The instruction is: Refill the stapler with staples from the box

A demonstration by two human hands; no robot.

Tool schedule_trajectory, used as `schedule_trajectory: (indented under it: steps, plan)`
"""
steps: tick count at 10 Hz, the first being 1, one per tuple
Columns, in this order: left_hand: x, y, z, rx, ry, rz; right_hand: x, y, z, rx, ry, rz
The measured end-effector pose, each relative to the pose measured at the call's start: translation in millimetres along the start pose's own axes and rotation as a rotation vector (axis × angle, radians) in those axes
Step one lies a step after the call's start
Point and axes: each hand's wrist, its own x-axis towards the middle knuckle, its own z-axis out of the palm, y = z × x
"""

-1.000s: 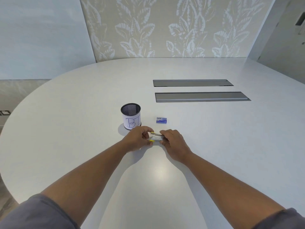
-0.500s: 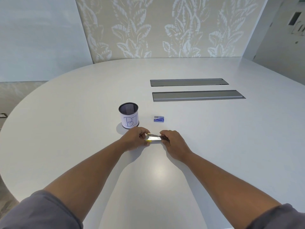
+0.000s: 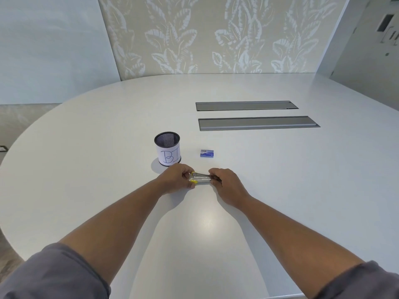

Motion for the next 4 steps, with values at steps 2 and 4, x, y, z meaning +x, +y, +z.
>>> schedule_trajectory:
  steps: [2, 4]
  plan:
    - [-2.0, -1.2, 1.3, -0.018, 0.006, -0.011, -1.6, -1.2, -2.2, -0.024, 0.008, -0.018]
    - [-4.6, -1.2, 9.9, 0.002, 0.156, 0.042, -4.6, -2.5, 2.2, 0.006, 0.065, 0.029]
